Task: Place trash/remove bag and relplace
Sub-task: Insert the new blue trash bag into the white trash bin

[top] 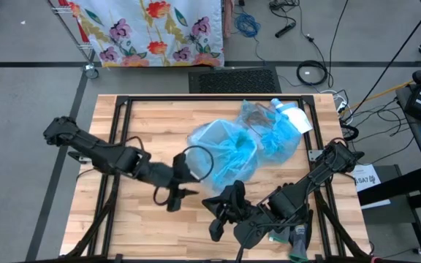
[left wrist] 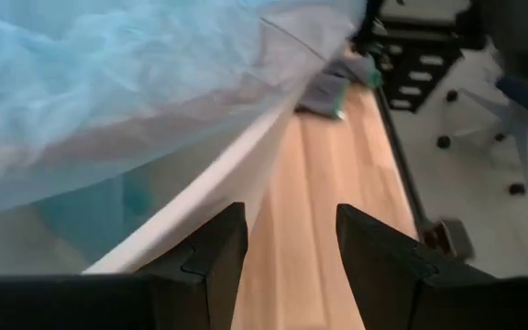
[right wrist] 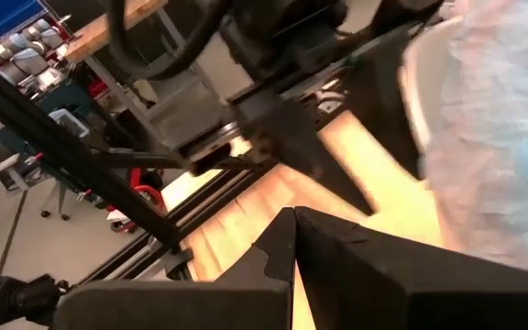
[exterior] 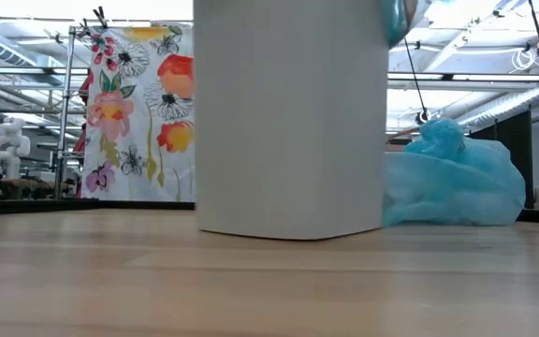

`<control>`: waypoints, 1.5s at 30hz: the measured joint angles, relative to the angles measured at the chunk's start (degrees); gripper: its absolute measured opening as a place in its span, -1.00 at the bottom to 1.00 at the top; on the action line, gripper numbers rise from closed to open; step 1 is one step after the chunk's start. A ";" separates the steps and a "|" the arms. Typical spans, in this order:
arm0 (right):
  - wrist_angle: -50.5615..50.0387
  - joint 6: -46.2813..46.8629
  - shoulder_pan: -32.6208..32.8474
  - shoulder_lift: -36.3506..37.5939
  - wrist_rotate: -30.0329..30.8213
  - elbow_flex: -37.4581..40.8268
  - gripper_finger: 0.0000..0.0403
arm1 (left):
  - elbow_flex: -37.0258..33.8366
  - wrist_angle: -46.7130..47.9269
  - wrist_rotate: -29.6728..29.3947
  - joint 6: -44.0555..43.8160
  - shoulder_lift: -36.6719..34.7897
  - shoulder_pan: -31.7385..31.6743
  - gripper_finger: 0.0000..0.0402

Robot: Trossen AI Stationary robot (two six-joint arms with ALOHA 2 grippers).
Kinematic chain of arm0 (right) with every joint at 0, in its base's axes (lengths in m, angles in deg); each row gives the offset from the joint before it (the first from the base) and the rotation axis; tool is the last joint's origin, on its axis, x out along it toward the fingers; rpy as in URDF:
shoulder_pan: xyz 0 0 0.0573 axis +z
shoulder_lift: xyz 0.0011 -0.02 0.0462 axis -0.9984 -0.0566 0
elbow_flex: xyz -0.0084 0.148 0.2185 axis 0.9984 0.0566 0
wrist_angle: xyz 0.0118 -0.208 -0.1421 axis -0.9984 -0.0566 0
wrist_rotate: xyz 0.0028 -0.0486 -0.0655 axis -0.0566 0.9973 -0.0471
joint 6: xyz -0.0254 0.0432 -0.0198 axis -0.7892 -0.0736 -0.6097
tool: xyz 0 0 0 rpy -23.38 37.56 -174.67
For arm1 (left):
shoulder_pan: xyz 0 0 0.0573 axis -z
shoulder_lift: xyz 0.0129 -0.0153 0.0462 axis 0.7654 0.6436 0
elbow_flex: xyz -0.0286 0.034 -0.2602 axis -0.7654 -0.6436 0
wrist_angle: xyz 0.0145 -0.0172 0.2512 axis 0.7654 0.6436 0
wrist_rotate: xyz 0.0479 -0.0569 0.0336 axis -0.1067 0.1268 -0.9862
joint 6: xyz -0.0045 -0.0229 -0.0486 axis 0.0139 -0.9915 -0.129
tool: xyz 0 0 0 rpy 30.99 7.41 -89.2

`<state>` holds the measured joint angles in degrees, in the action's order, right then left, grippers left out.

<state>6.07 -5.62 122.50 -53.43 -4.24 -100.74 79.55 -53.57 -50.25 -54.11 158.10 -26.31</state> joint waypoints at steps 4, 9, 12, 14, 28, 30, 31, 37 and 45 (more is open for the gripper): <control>-0.09 -1.57 0.52 0.57 3.29 0.00 -1.00 | 0.00 -0.57 2.12 -0.11 -0.08 -2.24 -0.14; 0.00 -3.44 1.73 3.17 7.57 0.00 -1.00 | 0.01 1.14 6.29 -0.12 -2.54 -2.18 -0.14; 0.00 -4.49 2.33 4.58 9.23 -0.02 -1.00 | 0.02 4.17 6.40 0.47 -5.11 -1.36 -0.14; -0.01 -5.23 2.55 5.10 9.73 -0.02 -1.00 | 0.02 5.98 5.69 1.38 -7.11 -0.85 -0.14; -0.61 -5.82 3.80 5.60 10.37 -0.02 -1.00 | 0.04 12.10 -5.57 34.01 -19.75 0.65 -0.14; -1.00 -5.82 3.77 5.60 10.37 -0.02 -1.00 | 0.04 11.29 -5.68 41.59 -19.14 0.37 -0.14; -1.34 -5.82 3.74 5.60 10.35 -0.02 -1.00 | 0.04 10.51 -5.73 45.79 -18.66 0.17 -0.14; -2.38 -5.87 3.76 5.60 10.24 -0.02 -1.00 | 0.04 5.35 -10.67 60.55 -13.54 -0.93 -0.14; -2.38 -6.36 4.08 5.60 9.98 -0.02 -1.00 | 0.04 0.42 -18.09 66.07 -7.14 -3.56 -0.14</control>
<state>3.70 -11.98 126.58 -47.83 5.74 -100.76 79.59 -53.15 -68.33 11.96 150.96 -29.86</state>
